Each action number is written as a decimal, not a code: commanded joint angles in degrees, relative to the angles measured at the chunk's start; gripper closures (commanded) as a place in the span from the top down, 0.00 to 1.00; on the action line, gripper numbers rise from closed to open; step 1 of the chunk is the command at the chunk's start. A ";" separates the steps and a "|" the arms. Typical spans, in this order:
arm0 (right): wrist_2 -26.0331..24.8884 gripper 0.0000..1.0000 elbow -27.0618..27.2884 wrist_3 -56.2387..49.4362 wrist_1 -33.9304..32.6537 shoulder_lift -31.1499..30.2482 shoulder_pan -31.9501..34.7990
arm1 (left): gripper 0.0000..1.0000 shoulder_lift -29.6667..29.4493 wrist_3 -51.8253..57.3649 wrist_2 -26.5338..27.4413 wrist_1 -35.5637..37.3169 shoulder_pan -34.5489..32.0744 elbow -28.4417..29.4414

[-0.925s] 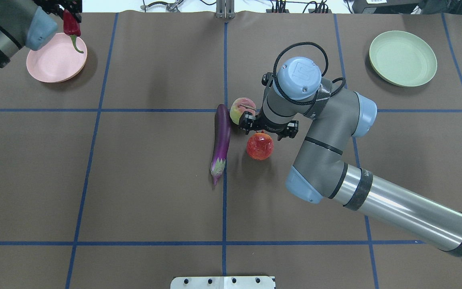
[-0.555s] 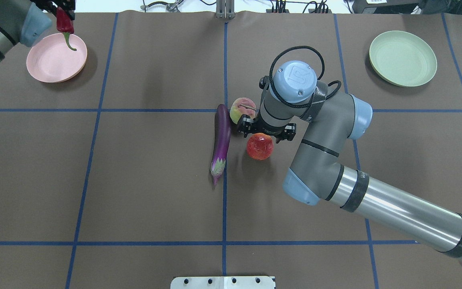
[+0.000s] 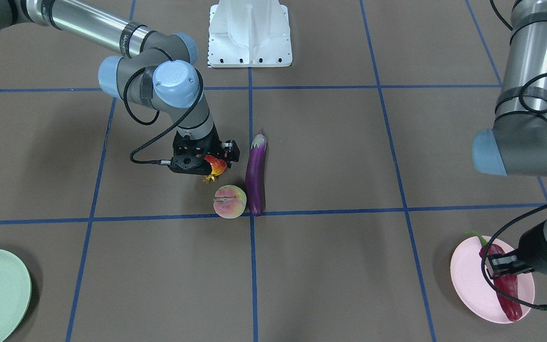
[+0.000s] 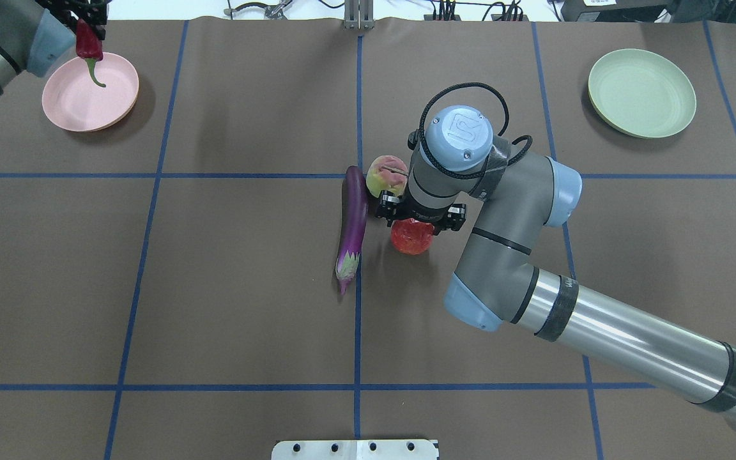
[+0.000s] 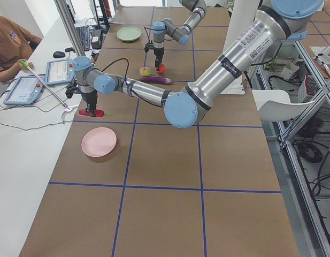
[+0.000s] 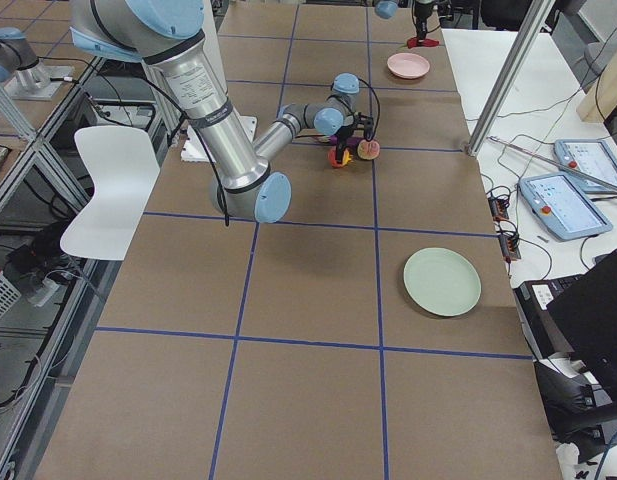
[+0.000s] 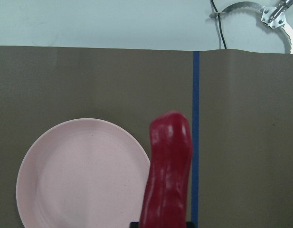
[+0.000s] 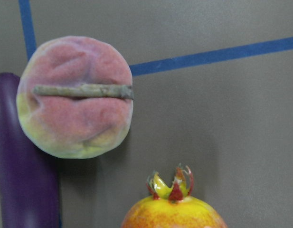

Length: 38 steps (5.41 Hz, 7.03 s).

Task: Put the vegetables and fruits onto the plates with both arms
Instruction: 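Release chili on pink plate while right gripper carries pomegranate to green plate, then move left gripper to purple eggplant while right gripper releases pomegranate, then grasp the purple eggplant with the left gripper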

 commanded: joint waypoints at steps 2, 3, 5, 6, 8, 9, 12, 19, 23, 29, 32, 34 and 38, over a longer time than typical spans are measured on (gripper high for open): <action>0.59 0.00 1.54 1.36 -0.46 0.62 2.27 | 0.00 0.12 0.49 9.31 -5.83 3.58 9.16; 1.46 0.00 4.52 1.18 -3.94 0.63 4.82 | 0.00 0.12 0.49 13.10 -9.76 4.30 13.19; 7.25 0.00 6.56 0.48 -4.33 0.45 11.58 | 0.46 0.12 1.54 16.20 -11.91 5.61 15.07; 8.23 0.00 6.48 -0.91 -4.42 0.10 15.44 | 0.99 0.56 3.81 16.91 -12.69 5.80 14.29; 8.86 0.00 5.78 -17.61 -9.39 -0.78 24.57 | 1.00 -0.40 3.48 16.49 -5.47 5.80 5.37; 8.42 0.00 3.69 -28.24 -11.17 -2.35 28.18 | 1.00 -3.45 2.17 12.57 1.38 5.80 1.58; 7.63 0.00 -9.03 -45.21 -3.34 -3.49 34.54 | 1.00 -8.99 -18.89 2.09 1.80 15.17 -5.93; -1.51 0.43 -24.63 -48.13 17.55 -6.58 31.83 | 1.00 -3.76 -19.64 1.37 4.35 28.03 -23.05; 3.63 1.00 -23.84 -47.60 17.91 -5.79 32.69 | 1.00 -3.21 -20.69 5.76 5.06 35.23 -24.30; 18.96 1.00 -14.88 -46.19 8.76 -6.23 36.74 | 0.99 -9.28 -21.22 12.09 4.09 37.36 -13.76; 20.63 1.00 -12.69 -42.17 8.59 -6.40 36.83 | 0.89 -9.54 -22.10 12.09 1.54 37.88 -11.30; 20.72 1.00 -12.68 -41.54 8.59 -6.14 36.75 | 0.08 -9.63 -22.97 12.09 1.54 38.57 -11.30; 20.46 1.00 -5.48 -20.94 8.06 -3.61 29.57 | 0.00 -9.20 -25.37 3.78 8.55 26.16 -16.47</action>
